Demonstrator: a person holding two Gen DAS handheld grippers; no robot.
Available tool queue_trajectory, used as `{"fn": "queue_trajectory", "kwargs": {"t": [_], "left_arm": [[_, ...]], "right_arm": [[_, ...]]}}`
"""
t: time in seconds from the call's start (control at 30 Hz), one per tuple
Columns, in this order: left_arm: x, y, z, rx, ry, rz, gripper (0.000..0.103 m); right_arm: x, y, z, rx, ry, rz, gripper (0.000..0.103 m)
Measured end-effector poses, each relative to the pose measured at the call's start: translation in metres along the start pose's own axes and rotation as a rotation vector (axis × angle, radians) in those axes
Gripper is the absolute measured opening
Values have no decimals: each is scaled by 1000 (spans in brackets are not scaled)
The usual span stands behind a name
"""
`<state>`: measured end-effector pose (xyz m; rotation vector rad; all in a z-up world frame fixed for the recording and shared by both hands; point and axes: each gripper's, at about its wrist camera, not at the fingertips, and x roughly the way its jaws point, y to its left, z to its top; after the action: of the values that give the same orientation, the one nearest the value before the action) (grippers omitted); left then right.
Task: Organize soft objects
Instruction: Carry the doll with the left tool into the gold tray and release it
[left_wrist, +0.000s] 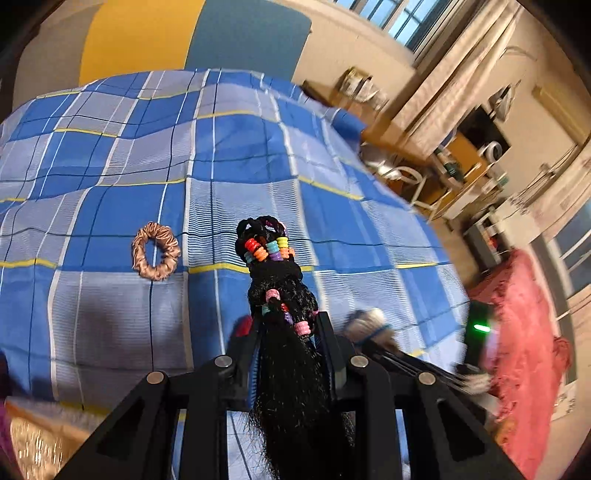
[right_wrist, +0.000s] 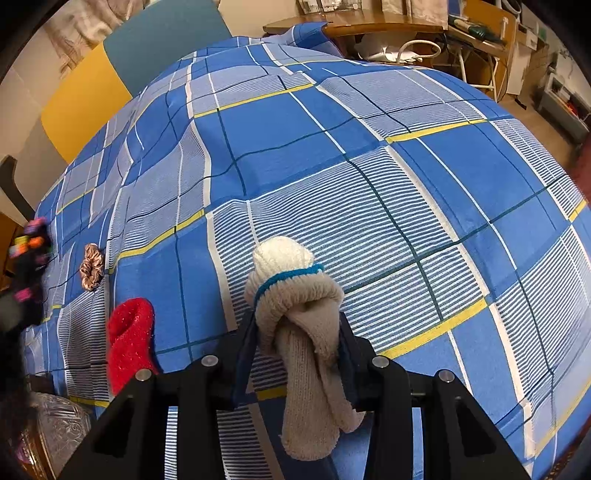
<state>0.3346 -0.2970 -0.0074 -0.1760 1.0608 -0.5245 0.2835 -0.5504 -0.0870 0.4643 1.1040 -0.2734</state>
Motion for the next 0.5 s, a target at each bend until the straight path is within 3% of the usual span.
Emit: {"fn": "queue_trajectory", "kwargs": {"t": [0.33, 0.5], "left_arm": [[-110, 2, -37, 31, -114, -123, 25], [-162, 10, -57, 81, -187, -144, 25]], "right_arm": [[-3, 12, -7, -79, -50, -59, 39], [-8, 19, -10, -115, -80, -70, 38]]}}
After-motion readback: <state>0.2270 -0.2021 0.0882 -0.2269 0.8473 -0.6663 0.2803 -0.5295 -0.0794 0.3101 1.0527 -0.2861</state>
